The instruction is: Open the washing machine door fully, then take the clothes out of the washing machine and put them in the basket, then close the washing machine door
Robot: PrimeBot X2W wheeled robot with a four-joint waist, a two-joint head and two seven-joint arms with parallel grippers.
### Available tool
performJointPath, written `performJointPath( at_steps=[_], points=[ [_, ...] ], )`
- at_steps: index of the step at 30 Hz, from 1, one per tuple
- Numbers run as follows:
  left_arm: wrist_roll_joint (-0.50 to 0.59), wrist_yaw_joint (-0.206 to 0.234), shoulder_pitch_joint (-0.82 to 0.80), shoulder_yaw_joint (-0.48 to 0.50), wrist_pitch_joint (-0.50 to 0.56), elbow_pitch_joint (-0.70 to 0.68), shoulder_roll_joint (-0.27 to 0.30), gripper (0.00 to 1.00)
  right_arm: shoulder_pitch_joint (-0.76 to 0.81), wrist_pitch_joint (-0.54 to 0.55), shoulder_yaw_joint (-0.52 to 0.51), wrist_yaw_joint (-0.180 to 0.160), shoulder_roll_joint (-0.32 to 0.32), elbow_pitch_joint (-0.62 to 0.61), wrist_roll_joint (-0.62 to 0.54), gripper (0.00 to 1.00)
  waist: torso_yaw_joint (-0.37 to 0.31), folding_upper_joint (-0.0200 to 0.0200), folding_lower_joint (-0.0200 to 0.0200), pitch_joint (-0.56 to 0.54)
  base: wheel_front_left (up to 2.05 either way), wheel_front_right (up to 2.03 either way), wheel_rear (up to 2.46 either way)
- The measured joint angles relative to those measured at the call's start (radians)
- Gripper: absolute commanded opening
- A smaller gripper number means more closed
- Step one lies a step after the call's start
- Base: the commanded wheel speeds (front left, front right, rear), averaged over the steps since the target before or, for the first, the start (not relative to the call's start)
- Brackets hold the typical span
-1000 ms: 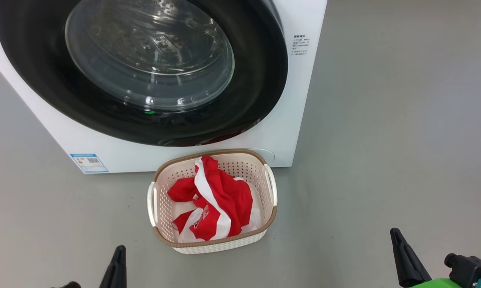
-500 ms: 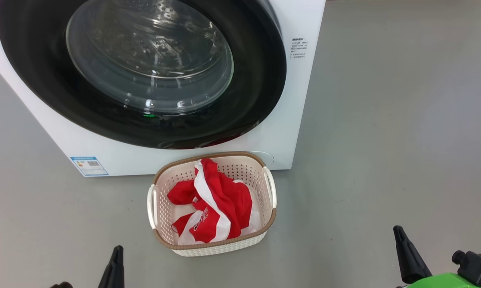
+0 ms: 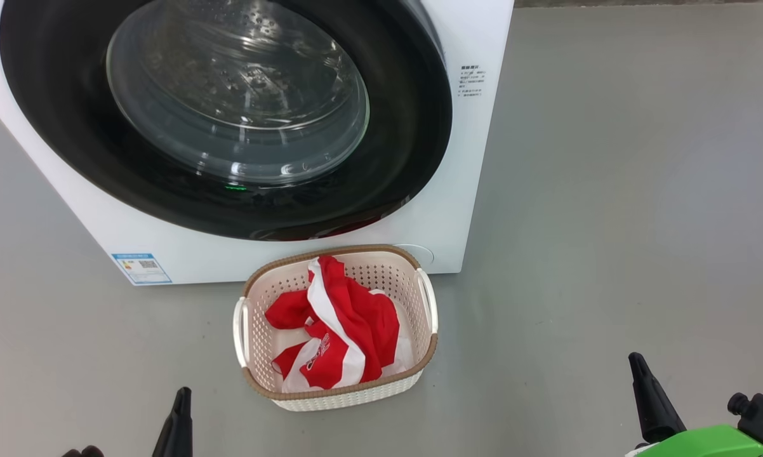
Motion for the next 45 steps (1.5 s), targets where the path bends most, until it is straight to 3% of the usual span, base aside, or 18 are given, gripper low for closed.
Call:
performJointPath(
  at_steps=[45],
  points=[
    [-0.467,0.0,-0.042,0.007,0.119,0.0,0.012,0.0,-0.066,0.123,-0.041,0.0,-0.003,-0.002,0.418,0.0,-0.009,0.0,0.0,-0.034,0.0,0.0,0.0]
  ],
)
